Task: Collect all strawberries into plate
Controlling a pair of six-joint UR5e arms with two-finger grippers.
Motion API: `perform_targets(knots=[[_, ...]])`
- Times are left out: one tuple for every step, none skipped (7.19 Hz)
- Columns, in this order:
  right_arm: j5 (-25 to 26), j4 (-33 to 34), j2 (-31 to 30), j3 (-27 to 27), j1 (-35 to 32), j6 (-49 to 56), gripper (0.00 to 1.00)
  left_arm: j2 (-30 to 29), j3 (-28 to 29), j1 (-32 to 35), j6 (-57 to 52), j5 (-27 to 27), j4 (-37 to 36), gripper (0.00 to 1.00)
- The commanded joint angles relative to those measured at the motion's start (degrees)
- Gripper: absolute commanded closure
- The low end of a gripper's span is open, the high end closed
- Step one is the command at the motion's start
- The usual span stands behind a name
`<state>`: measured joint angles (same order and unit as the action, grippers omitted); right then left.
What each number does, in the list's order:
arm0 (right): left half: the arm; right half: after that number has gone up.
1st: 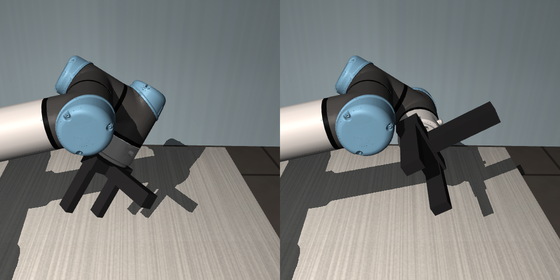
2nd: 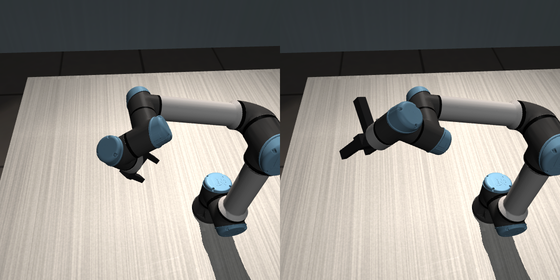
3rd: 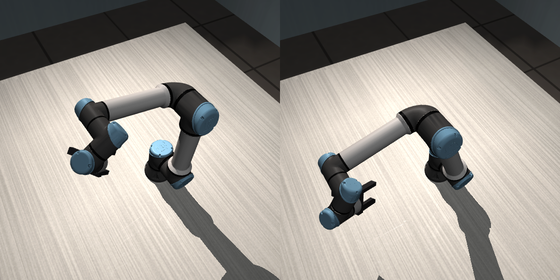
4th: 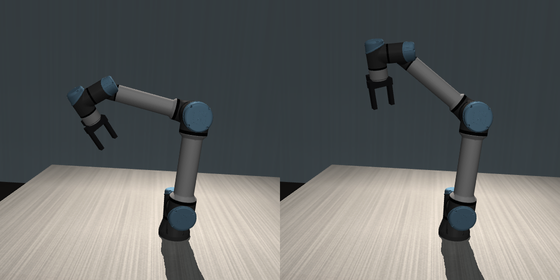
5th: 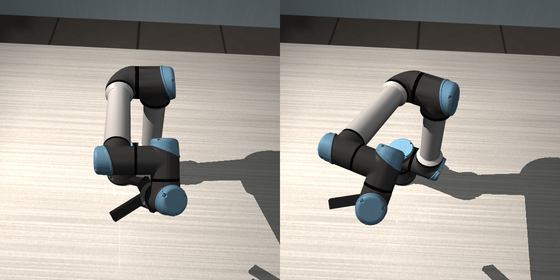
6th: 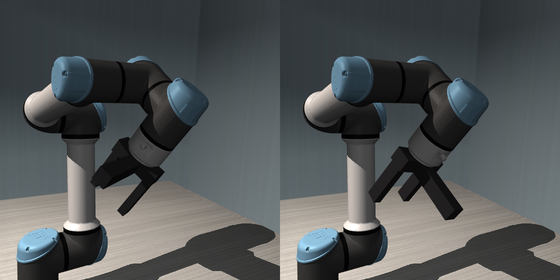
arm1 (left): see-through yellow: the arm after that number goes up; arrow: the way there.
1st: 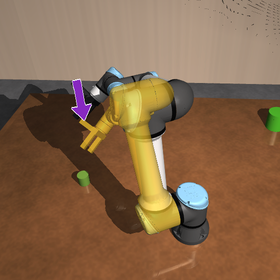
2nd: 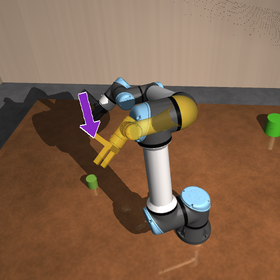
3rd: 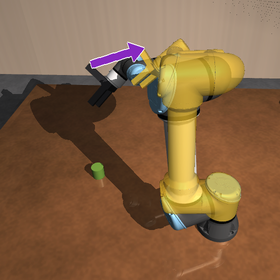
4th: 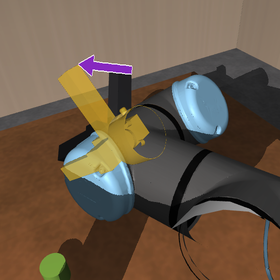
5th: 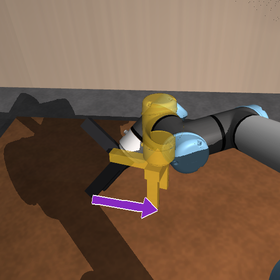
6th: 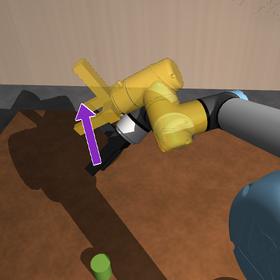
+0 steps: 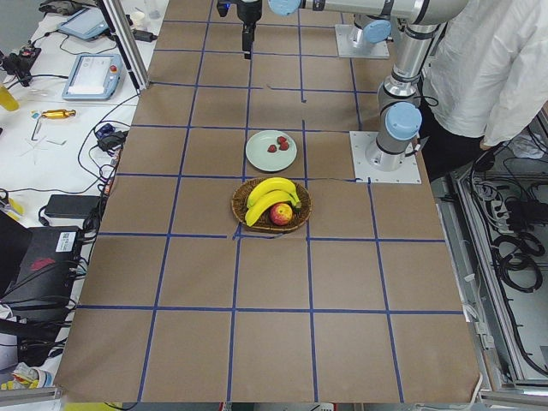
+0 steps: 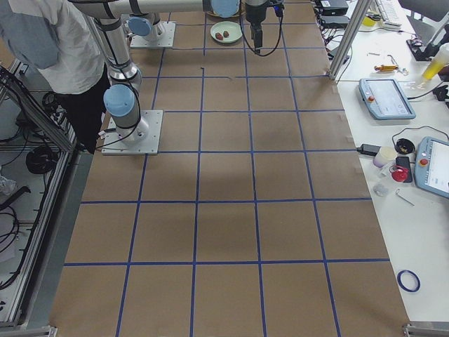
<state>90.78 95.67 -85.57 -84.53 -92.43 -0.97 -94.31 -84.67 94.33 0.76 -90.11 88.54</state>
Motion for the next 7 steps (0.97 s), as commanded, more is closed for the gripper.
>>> perform_targets(knots=[[0.3,-0.2,-0.5,-0.6,0.0,-2.4,0.00,1.2,-1.7,-0.4,0.0,-1.0,0.2,0.00],[0.2,-0.3,-0.6,-0.6,-0.1,-2.2,0.00,1.9,-2.8,-0.5,0.6,-3.9,0.1,0.00],[0.1,-0.3,-0.8,-0.6,-0.1,-2.1,0.00,2.1,-3.0,-0.6,3.0,-4.4,-0.3,0.00],[0.2,-0.3,-0.9,-0.6,-0.1,-2.0,0.00,2.1,-3.0,-0.5,3.2,-4.0,-0.3,0.00],[0.2,-0.3,-0.9,-0.6,-0.1,-2.1,0.00,2.3,-3.0,-0.5,3.2,-4.2,-0.2,0.00],[0.1,-0.3,-0.9,-0.6,-0.1,-2.4,0.00,2.2,-3.0,-0.6,3.2,-4.5,-0.2,0.00],[0.1,-0.3,-0.9,-0.6,-0.1,-2.3,0.00,2.2,-3.0,-0.5,3.2,-4.5,-0.2,0.00]])
